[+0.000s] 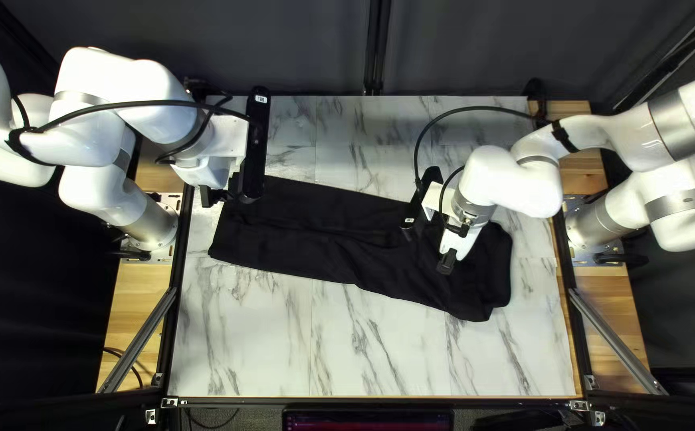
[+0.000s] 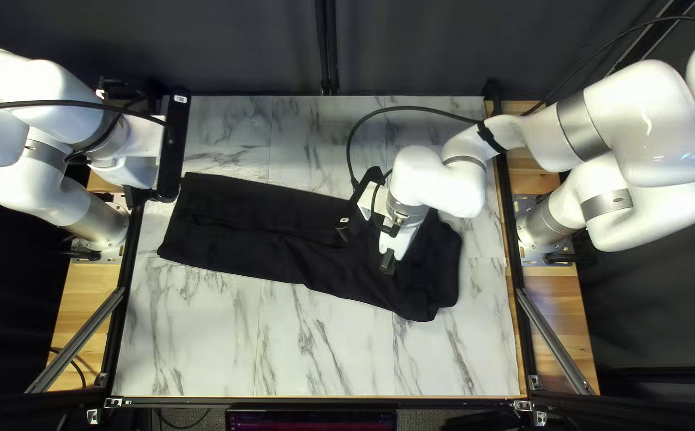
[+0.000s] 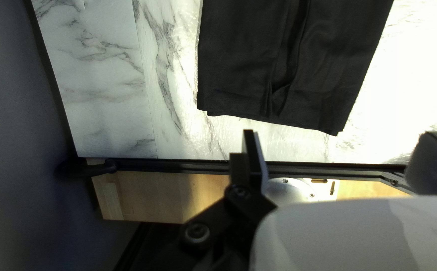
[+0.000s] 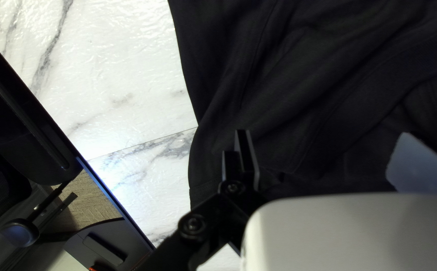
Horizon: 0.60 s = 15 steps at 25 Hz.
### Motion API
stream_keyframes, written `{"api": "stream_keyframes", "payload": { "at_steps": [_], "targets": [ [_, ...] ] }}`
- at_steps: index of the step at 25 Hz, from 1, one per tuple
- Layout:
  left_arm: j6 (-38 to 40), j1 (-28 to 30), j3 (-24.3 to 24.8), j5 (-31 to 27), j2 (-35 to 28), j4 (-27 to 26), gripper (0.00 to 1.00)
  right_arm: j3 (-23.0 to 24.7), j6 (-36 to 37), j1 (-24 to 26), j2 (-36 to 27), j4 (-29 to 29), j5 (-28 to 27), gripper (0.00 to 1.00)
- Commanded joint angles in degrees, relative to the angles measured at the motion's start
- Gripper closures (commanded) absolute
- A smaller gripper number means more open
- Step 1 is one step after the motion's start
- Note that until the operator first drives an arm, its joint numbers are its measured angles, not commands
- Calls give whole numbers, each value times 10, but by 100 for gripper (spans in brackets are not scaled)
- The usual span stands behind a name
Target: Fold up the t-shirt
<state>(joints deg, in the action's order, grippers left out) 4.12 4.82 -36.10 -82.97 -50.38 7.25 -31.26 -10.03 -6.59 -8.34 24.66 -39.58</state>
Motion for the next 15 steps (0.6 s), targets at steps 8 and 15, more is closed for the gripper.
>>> {"api": "stream_keyframes", "payload": {
  "at_steps": [8, 15],
  "targets": [
    [0, 0, 0, 0, 0, 0, 0, 181, -47, -115, -101, 208, 216, 0],
    [0, 0, 0, 0, 0, 0, 0, 176, -69, -164, -68, 252, 275, 0]
  ]
}}
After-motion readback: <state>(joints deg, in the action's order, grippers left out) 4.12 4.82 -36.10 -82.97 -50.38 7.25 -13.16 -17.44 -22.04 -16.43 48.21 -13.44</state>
